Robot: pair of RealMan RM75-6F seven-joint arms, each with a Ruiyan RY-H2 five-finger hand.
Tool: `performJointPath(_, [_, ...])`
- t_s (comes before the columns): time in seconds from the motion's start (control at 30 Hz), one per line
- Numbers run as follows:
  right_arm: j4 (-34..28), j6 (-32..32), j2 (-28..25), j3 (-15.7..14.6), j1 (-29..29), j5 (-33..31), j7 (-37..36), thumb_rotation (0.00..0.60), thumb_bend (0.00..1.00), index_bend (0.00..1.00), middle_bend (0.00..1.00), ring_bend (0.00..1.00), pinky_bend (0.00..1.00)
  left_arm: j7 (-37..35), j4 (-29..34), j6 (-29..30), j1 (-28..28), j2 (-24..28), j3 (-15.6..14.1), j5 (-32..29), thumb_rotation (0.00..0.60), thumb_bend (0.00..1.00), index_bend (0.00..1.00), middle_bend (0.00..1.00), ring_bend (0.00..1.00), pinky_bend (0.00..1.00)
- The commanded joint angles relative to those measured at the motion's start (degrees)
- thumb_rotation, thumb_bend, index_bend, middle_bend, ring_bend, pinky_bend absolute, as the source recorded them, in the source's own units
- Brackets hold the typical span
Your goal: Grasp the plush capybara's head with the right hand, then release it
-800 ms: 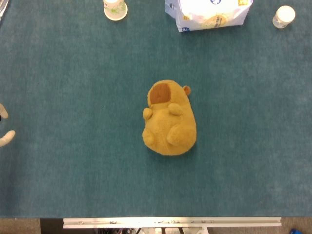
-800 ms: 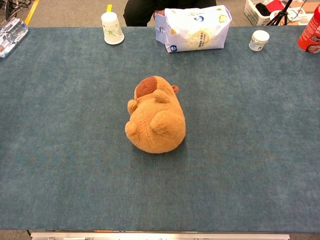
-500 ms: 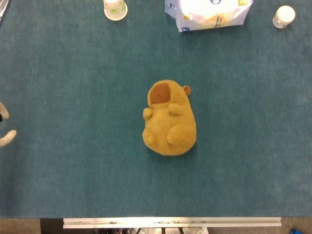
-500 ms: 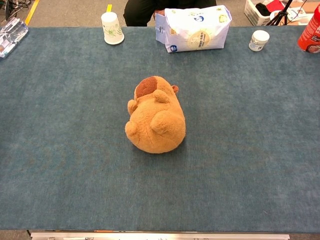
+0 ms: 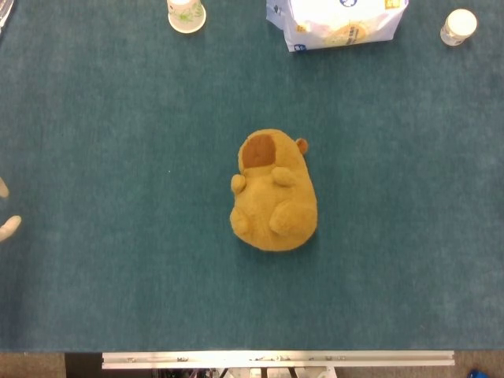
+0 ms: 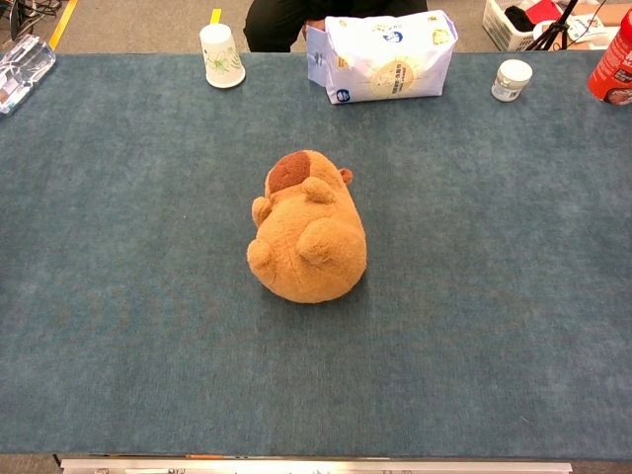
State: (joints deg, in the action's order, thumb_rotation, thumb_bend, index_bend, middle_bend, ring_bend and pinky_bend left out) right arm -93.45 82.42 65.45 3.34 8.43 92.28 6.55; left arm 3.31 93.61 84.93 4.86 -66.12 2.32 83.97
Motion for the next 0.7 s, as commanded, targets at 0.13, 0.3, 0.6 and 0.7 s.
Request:
performJointPath(0.13, [-4.4,-6.1,-0.7,0.4,5.2,2.9,4.5,0.6,0.06,0.44,0.4,0.35,0.52,-1.4,-1.0,0.5,-0.2,-0.2,0.1,0.3,0.6,0.1,0.55,0.6,0.47,0.62])
performJointPath(0.3, [-6.6,-11.7,0.2,1.4,9.9,3.4,8.0,0.6,0.0,0.32,0.39,0.33,0.46,-1.5,-1.1,0.8,-0.6,-0.1,0.0,0.2,0.6,0.1,0.55,0.6,0.47,0.62])
performJointPath(0.6, [-8.6,-21.2,2.8,4.4,18.2,0.9,11.3,0.6,0.0,0.22,0.48,0.4,0.56,-0.9,-0.5,2.1,-1.8,0.1,-0.3,0.1,0.6,0.1,0.55,0.6,0.47,0.62])
performJointPath(0.7, [-9.0,-24.6,3.8,5.6,21.1,-0.7,11.6,0.6,0.0,0.22,0.6,0.52,0.65,-0.8,-0.3,2.5,-2.1,0.2,-0.3,0.2,0.6,0.1,0.55,0.6,0.47,0.62])
